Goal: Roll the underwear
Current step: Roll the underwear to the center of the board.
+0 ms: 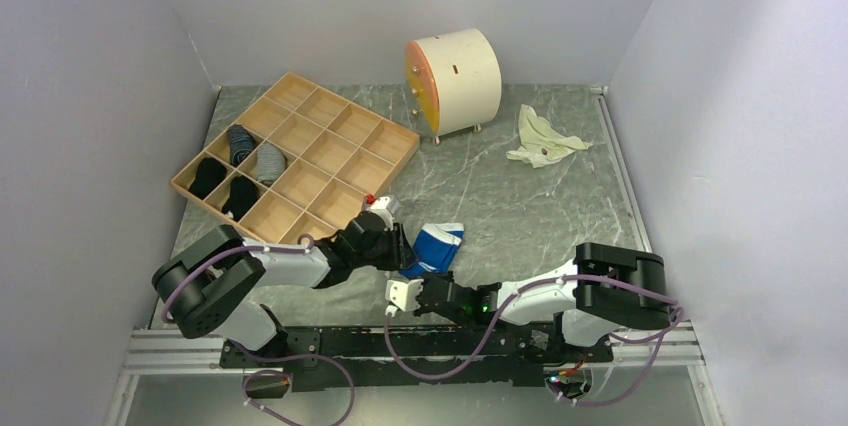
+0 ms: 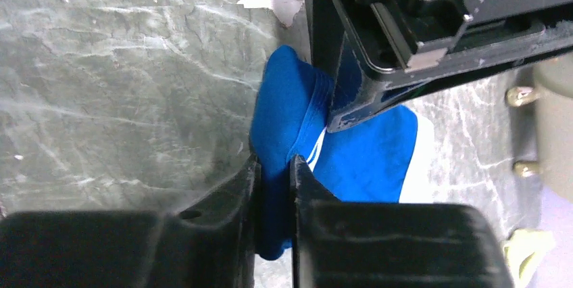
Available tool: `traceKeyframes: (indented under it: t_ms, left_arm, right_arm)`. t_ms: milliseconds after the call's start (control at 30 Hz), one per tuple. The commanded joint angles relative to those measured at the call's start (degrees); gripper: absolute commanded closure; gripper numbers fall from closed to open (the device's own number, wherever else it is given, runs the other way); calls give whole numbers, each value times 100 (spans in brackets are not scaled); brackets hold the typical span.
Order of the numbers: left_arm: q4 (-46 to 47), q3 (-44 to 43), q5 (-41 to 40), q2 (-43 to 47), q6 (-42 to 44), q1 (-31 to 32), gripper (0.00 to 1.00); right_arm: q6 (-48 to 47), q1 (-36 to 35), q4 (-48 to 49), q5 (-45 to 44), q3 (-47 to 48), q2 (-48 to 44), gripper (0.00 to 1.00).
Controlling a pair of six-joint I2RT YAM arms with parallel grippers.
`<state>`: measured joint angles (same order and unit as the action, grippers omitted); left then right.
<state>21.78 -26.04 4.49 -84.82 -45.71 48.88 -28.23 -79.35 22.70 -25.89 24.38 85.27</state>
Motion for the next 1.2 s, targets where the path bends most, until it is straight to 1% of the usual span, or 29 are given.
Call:
traceKeyframes:
  t_ms: [0, 33, 167, 267, 400, 500, 567, 633, 700, 833, 933, 1000, 1067, 1167]
  left_arm:
    - [-914, 308, -116, -40, 76, 30, 57]
    - [-913, 306, -122, -13, 31, 32, 54]
    - [-1226, 274, -346, 232, -205, -95, 45]
    - [-1428, 309, -307, 563, -202, -439, 32]
    - [-1740, 298, -265, 1066, -122, -669, 26]
    - [-2006, 299, -291, 1449, -114, -767, 19]
    - [-2160, 333, -384, 1790, -122, -827, 16]
    - [-2342, 376, -436, 2112, -124, -890, 11]
    - [-2428, 458, -440, 2419, -166, -928, 10]
    - [-2327, 712, -383, 3014, -287, -929, 9]
    - [-2139, 955, -224, 3401, -430, -934, 9]
    - [-1942, 1057, -77, 3549, -575, -934, 7]
    - [-1764, 1135, 84, 3585, -670, -933, 8]
    - [-1567, 1222, 181, 3585, -672, -933, 10]
  right_arm:
    - [-79, -19, 208, 95, 72, -19, 96]
    - [-43, -19, 177, 197, 94, -58, 100]
    - [460, 63, 397, 875, 68, -256, 100]
    - [1169, 156, 729, 1288, -9, -141, 100]
    - [2019, 207, 1406, 1668, -177, 268, 100]
    - [2534, 260, 1736, 1918, -225, 532, 100]
    - [2795, 370, 1984, 2184, -283, 651, 100]
    - [3331, 543, 2214, 2524, -363, 696, 100]
    - [3720, 801, 2600, 3117, -493, 730, 100]
    - [4600, 1282, 3048, 3726, -679, 836, 100]
    - [5342, 1764, 3236, 4393, -674, 1090, 100]
    - [5863, 2101, 3257, 4826, -585, 1332, 99]
    - [6258, 2331, 3376, 5150, -564, 1572, 100]
    - [7018, 2597, 3943, 5402, -707, 1916, 99]
